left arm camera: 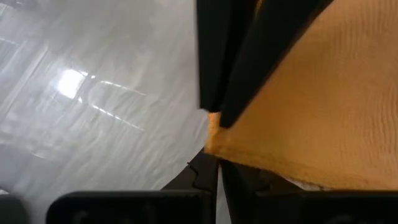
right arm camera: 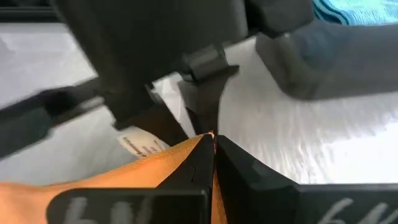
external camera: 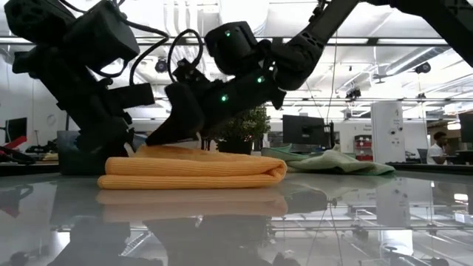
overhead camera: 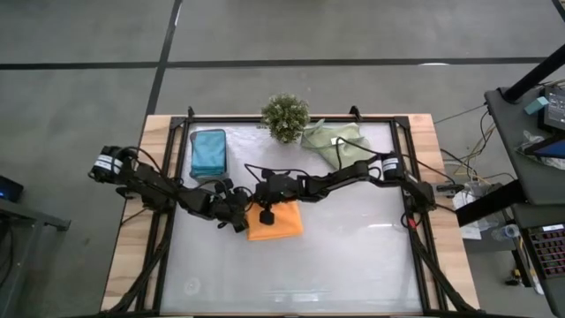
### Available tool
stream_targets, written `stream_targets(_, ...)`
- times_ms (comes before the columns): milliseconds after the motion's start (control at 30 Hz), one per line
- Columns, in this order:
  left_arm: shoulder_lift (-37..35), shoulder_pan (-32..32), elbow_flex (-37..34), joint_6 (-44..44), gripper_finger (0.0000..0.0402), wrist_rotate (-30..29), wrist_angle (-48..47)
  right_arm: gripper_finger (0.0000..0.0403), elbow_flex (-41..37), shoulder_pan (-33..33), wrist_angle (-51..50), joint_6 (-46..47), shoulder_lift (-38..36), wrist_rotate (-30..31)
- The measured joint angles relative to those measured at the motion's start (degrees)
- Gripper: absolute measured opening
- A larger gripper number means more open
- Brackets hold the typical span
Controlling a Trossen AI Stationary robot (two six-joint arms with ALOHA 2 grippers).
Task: Fold microfiber towels
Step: Fold the orange microfiber cloth
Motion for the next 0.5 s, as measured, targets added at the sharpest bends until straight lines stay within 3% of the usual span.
stream_targets(267, -0.32, -0.02, 0.02, -0.02, 0.0006, -0.37, -0.31, 0.0008, 0.07, 0.0, 2.82, 1.03, 2.73, 2.26)
stream_targets(500, -2.86, -0.02, 2.07, 0.0, 0.0006, 2.13, -7.09, 0.0009, 0.07, 0.0, 2.87, 1.5, 2.76, 2.44)
